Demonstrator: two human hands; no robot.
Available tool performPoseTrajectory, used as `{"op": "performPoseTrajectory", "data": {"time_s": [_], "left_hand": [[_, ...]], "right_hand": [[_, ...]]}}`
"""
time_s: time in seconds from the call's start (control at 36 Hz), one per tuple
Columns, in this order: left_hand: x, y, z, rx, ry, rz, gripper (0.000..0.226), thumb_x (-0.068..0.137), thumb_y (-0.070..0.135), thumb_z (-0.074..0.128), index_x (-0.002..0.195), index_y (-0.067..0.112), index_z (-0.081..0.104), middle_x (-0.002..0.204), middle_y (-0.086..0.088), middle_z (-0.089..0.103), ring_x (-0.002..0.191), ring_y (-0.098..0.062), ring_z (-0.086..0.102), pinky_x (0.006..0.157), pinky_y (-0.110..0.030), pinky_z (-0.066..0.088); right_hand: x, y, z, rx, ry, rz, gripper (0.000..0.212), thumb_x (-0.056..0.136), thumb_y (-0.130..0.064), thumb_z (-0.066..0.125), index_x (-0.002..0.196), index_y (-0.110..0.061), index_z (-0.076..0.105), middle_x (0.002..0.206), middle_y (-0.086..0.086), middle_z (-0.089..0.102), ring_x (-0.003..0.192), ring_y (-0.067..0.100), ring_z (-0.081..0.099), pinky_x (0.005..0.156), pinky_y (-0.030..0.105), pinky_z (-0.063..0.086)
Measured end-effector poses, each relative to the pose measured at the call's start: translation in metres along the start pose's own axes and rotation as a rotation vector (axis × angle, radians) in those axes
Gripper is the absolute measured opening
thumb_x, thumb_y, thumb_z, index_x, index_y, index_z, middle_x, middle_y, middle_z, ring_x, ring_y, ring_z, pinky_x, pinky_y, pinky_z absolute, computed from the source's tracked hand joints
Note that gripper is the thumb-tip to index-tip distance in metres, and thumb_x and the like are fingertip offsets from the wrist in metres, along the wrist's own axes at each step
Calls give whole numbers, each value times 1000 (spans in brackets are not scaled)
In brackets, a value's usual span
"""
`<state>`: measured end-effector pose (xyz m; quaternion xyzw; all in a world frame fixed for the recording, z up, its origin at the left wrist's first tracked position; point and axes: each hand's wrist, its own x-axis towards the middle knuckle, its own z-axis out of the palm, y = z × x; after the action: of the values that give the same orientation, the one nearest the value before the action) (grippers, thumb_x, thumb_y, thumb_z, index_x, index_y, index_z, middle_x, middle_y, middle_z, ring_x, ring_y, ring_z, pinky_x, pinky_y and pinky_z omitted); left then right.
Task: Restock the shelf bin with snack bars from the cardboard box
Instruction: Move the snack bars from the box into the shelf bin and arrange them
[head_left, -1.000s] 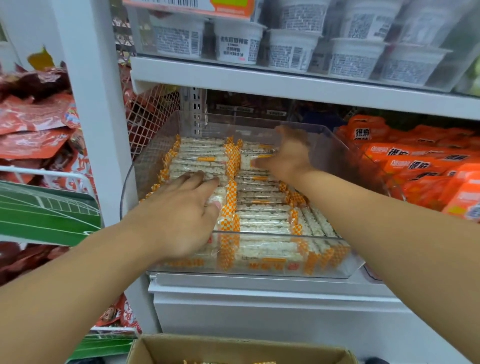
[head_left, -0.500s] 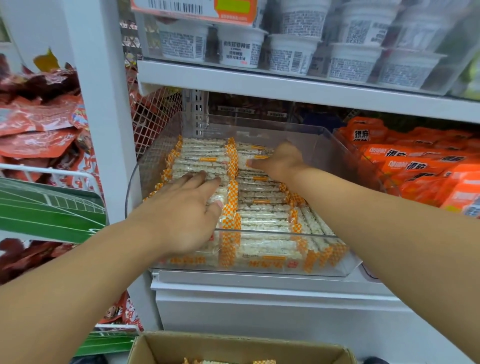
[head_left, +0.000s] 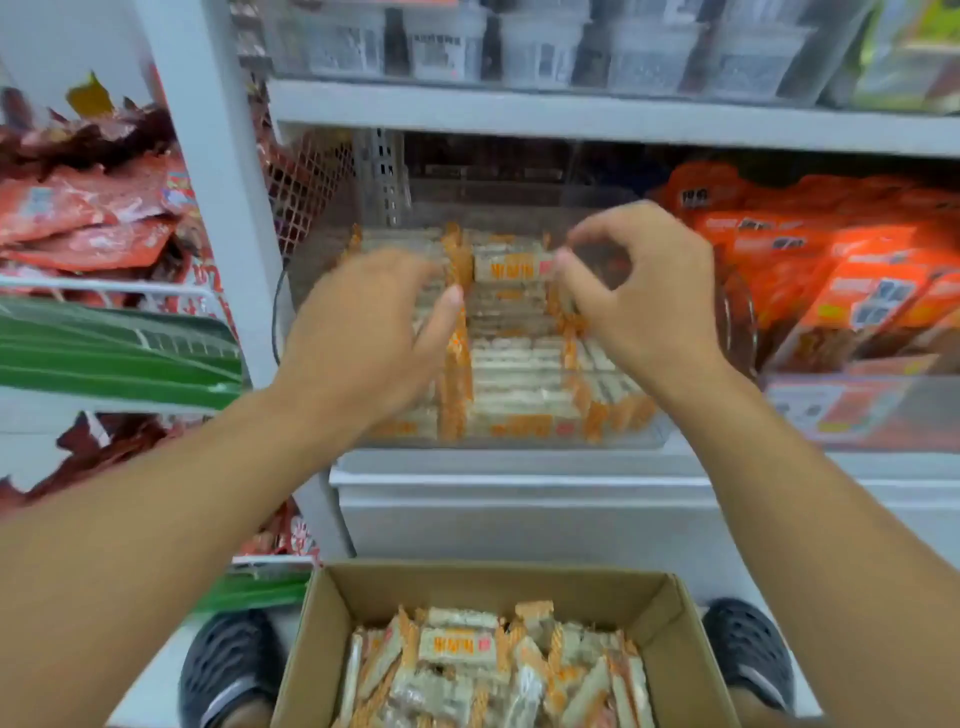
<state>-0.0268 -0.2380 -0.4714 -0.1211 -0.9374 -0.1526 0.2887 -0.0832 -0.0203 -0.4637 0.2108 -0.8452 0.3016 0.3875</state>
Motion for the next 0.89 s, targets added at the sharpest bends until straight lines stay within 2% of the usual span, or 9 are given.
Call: {"op": "performPoseTrajectory", "data": {"time_s": [0.08, 0.14, 0.25, 0.31, 0.39, 0.47, 0.58, 0.75, 0.89], "left_hand": [[-22, 33, -9, -112, 123, 202, 27, 96, 35, 47, 90, 12, 61, 85, 0, 58, 82, -19, 51, 73, -34, 38], [-50, 48, 5, -96, -110, 307, 22, 96, 37, 48, 88, 17, 55, 82, 3, 54, 78, -20, 50, 68, -35, 39], [-132, 57, 66, 204, -993, 263, 35, 94, 43, 55, 122, 22, 57, 118, -4, 62, 107, -26, 59, 88, -38, 49], [-182, 56, 94, 284, -1169, 88, 44, 91, 41, 60, 129, 20, 55, 128, -5, 59, 116, -27, 57, 94, -39, 50], [-249, 60, 125, 155, -1261, -261, 56, 90, 50, 62, 134, 17, 50, 136, -6, 53, 122, -28, 53, 98, -39, 47], [-291, 72, 140, 2, -1329, -441, 63, 90, 54, 62, 135, 13, 48, 134, -11, 54, 119, -28, 53, 94, -36, 47], [-307, 79, 152, -56, -1369, -449, 55, 92, 43, 65, 131, 10, 46, 132, -13, 54, 109, -29, 55, 84, -35, 46], [-304, 82, 167, -325, -1256, -715, 78, 88, 42, 71, 149, 12, 33, 144, -14, 47, 124, -32, 52, 99, -40, 46], [-298, 91, 181, -492, -1018, -914, 30, 90, 28, 72, 110, 15, 53, 121, -14, 59, 100, -30, 60, 75, -33, 47]], "right_hand": [[-73, -22, -14, 171, 324, -11, 28, 94, -16, 60, 68, -7, 62, 63, 1, 55, 60, 14, 47, 59, 23, 34], [-128, -25, -6, 237, 238, 66, 32, 95, -15, 55, 63, -11, 54, 60, -5, 43, 58, 10, 37, 57, 19, 26], [-252, -1, 19, 127, -491, 329, 29, 91, -33, 49, 64, -22, 44, 57, -8, 40, 56, 20, 46, 53, 32, 31], [-299, 15, 17, -10, -970, 365, 15, 88, -31, 54, 79, -20, 58, 78, -1, 61, 79, 29, 62, 62, 36, 46], [-349, 30, 11, -52, -1420, 576, 27, 85, -28, 63, 109, -14, 62, 110, 6, 63, 100, 29, 61, 86, 39, 54], [-372, 31, 5, -55, -1520, 674, 26, 82, -37, 68, 85, -15, 54, 83, 2, 55, 77, 20, 54, 68, 38, 52], [-367, 26, 1, -65, -1787, 736, 48, 81, -16, 78, 121, -7, 52, 106, 14, 62, 74, 22, 56, 60, 32, 47], [-372, 20, 10, -194, -1783, 523, 73, 74, -8, 87, 132, -8, 42, 127, 15, 55, 99, 27, 51, 75, 35, 44], [-359, 27, 15, -161, -1784, 495, 69, 72, -16, 89, 132, -10, 57, 133, 10, 57, 113, 29, 57, 84, 34, 51]]}}
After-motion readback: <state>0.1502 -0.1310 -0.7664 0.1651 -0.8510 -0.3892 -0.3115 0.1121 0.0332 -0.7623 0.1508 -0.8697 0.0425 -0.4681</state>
